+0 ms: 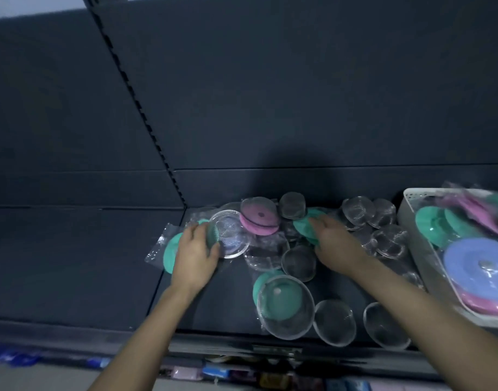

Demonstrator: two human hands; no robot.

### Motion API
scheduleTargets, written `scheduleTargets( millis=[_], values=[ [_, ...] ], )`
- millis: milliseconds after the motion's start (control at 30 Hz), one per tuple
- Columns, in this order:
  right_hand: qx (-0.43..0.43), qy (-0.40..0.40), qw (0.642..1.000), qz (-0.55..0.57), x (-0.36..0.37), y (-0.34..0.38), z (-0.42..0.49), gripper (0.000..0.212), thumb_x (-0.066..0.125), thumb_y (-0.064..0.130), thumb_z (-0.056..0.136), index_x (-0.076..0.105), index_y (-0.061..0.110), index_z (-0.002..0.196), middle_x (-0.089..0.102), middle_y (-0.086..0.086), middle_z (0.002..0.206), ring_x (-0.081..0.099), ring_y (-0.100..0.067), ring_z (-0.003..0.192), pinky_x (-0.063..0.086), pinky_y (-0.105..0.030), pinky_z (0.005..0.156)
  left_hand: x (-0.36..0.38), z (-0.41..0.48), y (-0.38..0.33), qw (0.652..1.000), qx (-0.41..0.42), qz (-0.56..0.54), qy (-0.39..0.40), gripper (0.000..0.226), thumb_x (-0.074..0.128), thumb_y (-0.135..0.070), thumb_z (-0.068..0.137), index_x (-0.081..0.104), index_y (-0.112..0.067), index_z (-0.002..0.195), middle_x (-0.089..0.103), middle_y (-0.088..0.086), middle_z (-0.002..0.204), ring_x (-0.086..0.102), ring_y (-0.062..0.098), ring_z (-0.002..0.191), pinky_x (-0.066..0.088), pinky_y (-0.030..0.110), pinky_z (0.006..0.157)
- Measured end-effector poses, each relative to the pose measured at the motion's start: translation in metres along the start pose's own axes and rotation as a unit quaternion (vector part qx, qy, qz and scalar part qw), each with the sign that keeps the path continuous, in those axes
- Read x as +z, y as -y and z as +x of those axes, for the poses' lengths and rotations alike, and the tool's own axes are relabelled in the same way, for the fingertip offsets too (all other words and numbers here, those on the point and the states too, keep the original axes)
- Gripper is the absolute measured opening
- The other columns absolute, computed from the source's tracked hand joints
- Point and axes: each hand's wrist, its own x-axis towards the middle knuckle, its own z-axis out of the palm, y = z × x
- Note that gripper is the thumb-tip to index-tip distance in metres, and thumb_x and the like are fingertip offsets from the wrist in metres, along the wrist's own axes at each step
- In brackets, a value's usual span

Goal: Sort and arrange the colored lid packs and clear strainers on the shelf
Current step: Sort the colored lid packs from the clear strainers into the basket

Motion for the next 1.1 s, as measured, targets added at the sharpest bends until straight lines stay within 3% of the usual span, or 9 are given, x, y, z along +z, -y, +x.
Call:
scheduleTargets(
  millis=[133,267,367,567,733,800,900,1000,1100],
  values=[
    [0.011,0.072,0.995,-0.063,0.006,-0.008,0.012,0.077,0.058,0.006,0.08,0.022,0.012,0.147,0.023,-0.018,0.151,0.022,-0.036,0.139,0.027,-0.039,0.113,-0.006,0.011,0.035,0.998,-0.056,0.02,-0.008,0.048,0.058,0.002,0.08,0.049,0.002,0.128,0.045,0.025,0.13,0.041,0.042,0.121,0.034,0.041,0.103],
    [0.016,0.102,0.992,-0.078,0.008,-0.014,0.021,0.089,0.065,0.022,0.081,0.01,0.02,0.151,0.015,-0.015,0.155,0.017,-0.036,0.142,0.024,-0.04,0.115,-0.01,0.016,0.06,0.986,-0.162,-0.003,0.041,0.058,0.065,-0.019,0.081,0.042,-0.017,0.134,0.046,0.017,0.13,0.04,0.036,0.123,0.035,0.043,0.102],
    [0.022,0.116,0.989,-0.093,0.003,-0.011,0.024,0.087,0.061,0.027,0.084,0.007,0.021,0.151,0.013,-0.016,0.156,0.034,-0.041,0.133,0.035,-0.042,0.108,-0.005,0.016,0.069,0.975,-0.206,-0.048,0.069,0.067,0.067,-0.035,0.079,0.032,-0.032,0.137,0.045,0.015,0.132,0.038,0.035,0.124,0.036,0.048,0.104],
    [0.021,0.104,0.985,-0.135,-0.003,-0.001,0.028,0.077,0.054,0.02,0.083,0.013,0.012,0.148,0.028,-0.019,0.147,0.058,-0.04,0.108,0.051,-0.041,0.085,-0.003,0.027,0.073,0.97,-0.232,0.004,0.075,0.093,0.074,-0.054,0.07,0.024,-0.027,0.144,0.038,0.012,0.14,0.032,0.035,0.128,0.031,0.042,0.105],
    [0.029,0.062,0.988,-0.139,-0.004,0.002,0.034,0.07,0.049,0.003,0.08,0.022,0.011,0.144,0.041,-0.018,0.134,0.06,-0.041,0.1,0.053,-0.045,0.08,-0.009,0.03,0.079,0.949,-0.283,0.043,0.134,0.098,0.073,-0.075,0.051,0.045,-0.015,0.124,0.049,0.011,0.13,0.043,0.034,0.122,0.043,0.041,0.097],
    [0.027,0.053,0.989,-0.135,-0.003,-0.003,0.033,0.07,0.049,0.002,0.079,0.025,0.014,0.143,0.045,-0.017,0.133,0.061,-0.041,0.097,0.054,-0.044,0.078,-0.011,0.032,0.084,0.952,-0.279,-0.023,0.126,0.087,0.075,-0.078,0.039,0.058,-0.021,0.102,0.065,0.001,0.107,0.059,0.025,0.104,0.05,0.038,0.089],
    [0.026,0.016,0.989,-0.143,-0.007,-0.004,0.032,0.062,0.048,0.001,0.08,0.034,0.014,0.139,0.055,-0.014,0.126,0.063,-0.038,0.097,0.054,-0.041,0.075,-0.017,0.034,0.08,0.943,-0.281,-0.16,0.085,0.05,0.088,-0.05,0.051,0.069,-0.018,0.084,0.073,-0.001,0.081,0.069,0.018,0.078,0.056,0.036,0.076],
    [0.035,-0.039,0.989,-0.141,-0.018,-0.002,0.031,0.044,0.048,0.001,0.084,0.049,0.011,0.127,0.063,-0.013,0.11,0.065,-0.036,0.089,0.051,-0.039,0.065,-0.021,0.039,0.076,0.894,-0.305,-0.325,0.046,0.049,0.09,-0.027,0.059,0.069,0.001,0.094,0.074,0.009,0.083,0.069,0.023,0.075,0.056,0.032,0.07],
    [0.034,-0.074,0.986,-0.146,-0.029,0.0,0.029,0.03,0.052,0.001,0.084,0.058,0.008,0.112,0.066,-0.012,0.096,0.065,-0.036,0.078,0.049,-0.037,0.056,-0.015,0.042,0.071,0.846,-0.309,-0.432,0.038,0.049,0.084,-0.023,0.065,0.066,0.004,0.102,0.073,0.018,0.091,0.068,0.03,0.079,0.056,0.033,0.058]
  ],
)
